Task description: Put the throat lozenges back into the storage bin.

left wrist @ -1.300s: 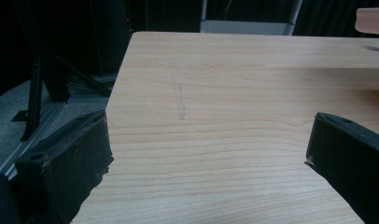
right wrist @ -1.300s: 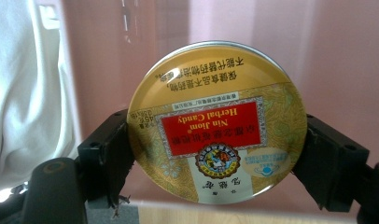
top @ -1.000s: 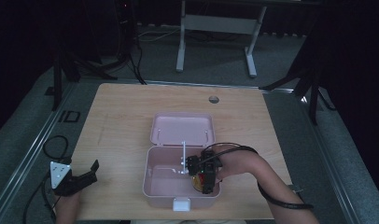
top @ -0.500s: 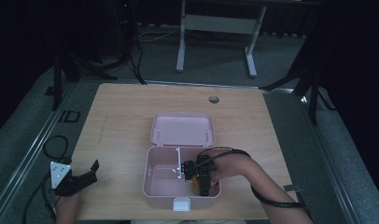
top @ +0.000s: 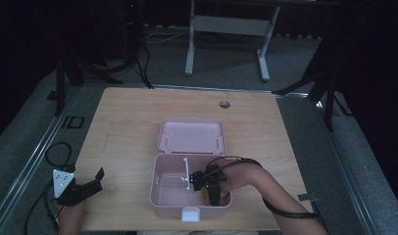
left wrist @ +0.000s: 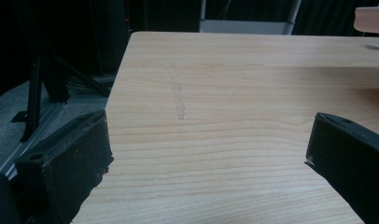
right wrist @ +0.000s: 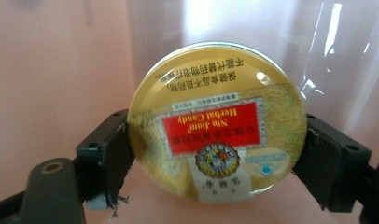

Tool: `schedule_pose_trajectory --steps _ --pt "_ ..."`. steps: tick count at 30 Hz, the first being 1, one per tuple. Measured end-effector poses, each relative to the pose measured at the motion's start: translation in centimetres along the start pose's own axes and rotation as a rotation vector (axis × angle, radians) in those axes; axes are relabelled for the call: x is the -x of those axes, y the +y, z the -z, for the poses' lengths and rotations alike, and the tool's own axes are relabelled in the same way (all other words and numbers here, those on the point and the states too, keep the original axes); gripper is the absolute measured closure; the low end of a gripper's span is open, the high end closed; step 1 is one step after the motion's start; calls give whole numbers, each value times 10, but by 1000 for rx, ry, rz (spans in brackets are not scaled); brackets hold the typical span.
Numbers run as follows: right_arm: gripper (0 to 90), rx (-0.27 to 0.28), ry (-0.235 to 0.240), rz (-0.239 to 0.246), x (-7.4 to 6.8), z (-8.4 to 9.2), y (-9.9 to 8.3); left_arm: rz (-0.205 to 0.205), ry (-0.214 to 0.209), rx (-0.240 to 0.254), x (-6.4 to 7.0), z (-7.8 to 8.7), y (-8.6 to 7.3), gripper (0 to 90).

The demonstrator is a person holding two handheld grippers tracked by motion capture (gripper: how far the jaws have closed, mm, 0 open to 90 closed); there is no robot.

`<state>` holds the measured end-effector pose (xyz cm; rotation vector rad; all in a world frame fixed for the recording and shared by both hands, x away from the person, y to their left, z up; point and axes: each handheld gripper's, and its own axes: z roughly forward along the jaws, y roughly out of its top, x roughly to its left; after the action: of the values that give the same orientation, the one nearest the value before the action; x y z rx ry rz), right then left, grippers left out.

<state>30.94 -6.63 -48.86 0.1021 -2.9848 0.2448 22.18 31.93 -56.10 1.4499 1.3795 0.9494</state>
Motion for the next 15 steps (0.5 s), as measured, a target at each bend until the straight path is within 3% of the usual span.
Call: schedule_pose_trajectory --steps 2,8,14,15 --pt "155 1 24 -9 1 1 0 0 1 1 0 0 0 4" --pt "131 13 21 -17 0 5 -2 0 1 0 0 0 0 4" --pt "115 115 -31 2 -5 30 -12 0 2 -1 0 0 0 4" --pt "115 154 -41 -2 -7 38 -16 1 2 1 0 0 0 4"
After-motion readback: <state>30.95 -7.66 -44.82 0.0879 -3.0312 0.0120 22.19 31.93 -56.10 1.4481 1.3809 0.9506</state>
